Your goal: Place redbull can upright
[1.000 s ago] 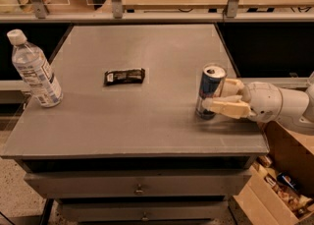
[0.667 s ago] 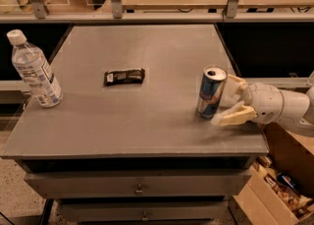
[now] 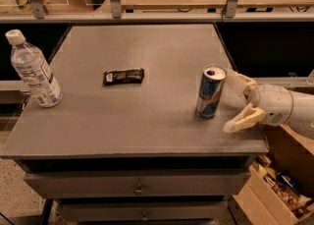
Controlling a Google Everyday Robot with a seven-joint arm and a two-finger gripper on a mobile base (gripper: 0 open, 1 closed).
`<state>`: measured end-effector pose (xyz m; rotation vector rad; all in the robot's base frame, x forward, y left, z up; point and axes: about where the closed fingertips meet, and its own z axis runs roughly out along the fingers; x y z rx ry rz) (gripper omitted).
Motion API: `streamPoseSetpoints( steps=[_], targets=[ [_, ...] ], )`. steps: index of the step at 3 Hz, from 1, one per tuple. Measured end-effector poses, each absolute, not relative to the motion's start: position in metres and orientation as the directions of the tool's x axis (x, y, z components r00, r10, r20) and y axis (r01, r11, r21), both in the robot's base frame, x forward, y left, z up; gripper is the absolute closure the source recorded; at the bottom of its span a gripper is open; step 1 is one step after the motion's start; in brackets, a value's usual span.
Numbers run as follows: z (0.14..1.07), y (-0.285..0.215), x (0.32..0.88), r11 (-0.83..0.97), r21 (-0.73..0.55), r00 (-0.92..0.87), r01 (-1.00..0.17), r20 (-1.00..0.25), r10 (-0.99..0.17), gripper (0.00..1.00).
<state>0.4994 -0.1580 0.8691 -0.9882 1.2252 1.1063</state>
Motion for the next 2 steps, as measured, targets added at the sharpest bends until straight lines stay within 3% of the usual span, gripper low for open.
streamPoseSetpoints(
  steps=[2],
  targets=[
    [0.9027,-0.1655,0.4901,0.291,0.048,-0.043,-0.955,-0.999,0.026,0.00]
  ],
)
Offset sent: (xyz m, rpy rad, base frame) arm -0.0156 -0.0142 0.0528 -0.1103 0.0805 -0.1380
